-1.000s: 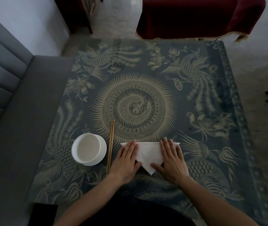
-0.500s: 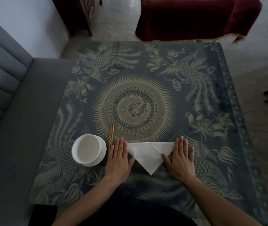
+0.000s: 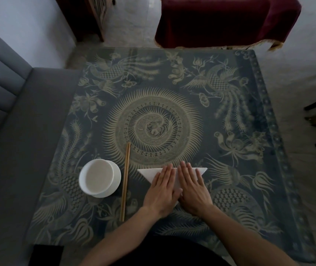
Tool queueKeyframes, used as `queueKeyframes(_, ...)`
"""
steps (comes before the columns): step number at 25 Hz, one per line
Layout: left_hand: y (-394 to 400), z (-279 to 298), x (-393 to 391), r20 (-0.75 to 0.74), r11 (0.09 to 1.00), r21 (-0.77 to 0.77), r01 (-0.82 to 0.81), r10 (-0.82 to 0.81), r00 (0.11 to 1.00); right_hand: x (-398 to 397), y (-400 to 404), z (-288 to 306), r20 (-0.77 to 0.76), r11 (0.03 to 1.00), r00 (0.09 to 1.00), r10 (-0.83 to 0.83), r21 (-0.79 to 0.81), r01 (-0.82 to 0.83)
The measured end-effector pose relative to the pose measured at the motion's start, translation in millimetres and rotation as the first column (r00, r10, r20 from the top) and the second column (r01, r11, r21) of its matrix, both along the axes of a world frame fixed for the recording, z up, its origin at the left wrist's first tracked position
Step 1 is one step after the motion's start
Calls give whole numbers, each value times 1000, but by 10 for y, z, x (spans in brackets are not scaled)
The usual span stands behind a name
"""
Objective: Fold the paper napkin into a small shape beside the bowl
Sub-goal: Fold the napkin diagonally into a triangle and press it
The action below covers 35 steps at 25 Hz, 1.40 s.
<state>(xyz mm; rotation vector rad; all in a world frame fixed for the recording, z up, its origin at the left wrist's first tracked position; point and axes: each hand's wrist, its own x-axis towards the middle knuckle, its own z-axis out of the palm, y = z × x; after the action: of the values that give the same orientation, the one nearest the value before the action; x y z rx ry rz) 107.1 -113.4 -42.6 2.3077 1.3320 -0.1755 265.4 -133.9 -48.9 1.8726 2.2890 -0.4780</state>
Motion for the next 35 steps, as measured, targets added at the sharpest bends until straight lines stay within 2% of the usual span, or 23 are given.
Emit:
queueKeyframes(3,-22,-45,9,15,999,-32,-28,28,999,-14,16,-25,-10,1000,1000,-6,-21,6)
queueKeyframes(6,36,-83,-47,-2,998,-56,10,-10,1000,-33,21,-76,-21,999,1000,-17,-50,16)
queueKeyframes(11,68,-165,-155,-67,998,-4,69,-69,995,8,8,-125,-10,997,998,-66,-33,65)
queueKeyframes(20,119,-222,-665,-146,982,151,-117,139,979,448,-3,-172,57,942,940,-336,39,334)
queueKeyframes(24,120,-200,-680,-197,973,174,-148,182,963,433,-10,-176,32,907,907,-419,42,418)
queueKeyframes(26,117,-168,-652,-176,964,187,-187,220,960,356,8,-118,3,892,893,-451,38,450)
queueKeyframes(28,91,-136,-583,-106,971,182,-157,178,978,240,-15,-35,-29,935,937,-347,61,348)
queueKeyframes(30,13,-128,-472,-29,985,160,-56,62,998,87,-116,-15,-69,985,989,-130,109,137)
queueKeyframes(32,-100,-152,-370,-11,986,156,55,-54,998,-26,-234,-48,-77,993,996,46,112,-38)
queueKeyframes(35,-248,-206,-383,-58,984,133,115,-108,992,-25,-364,-106,-57,995,995,83,50,-81)
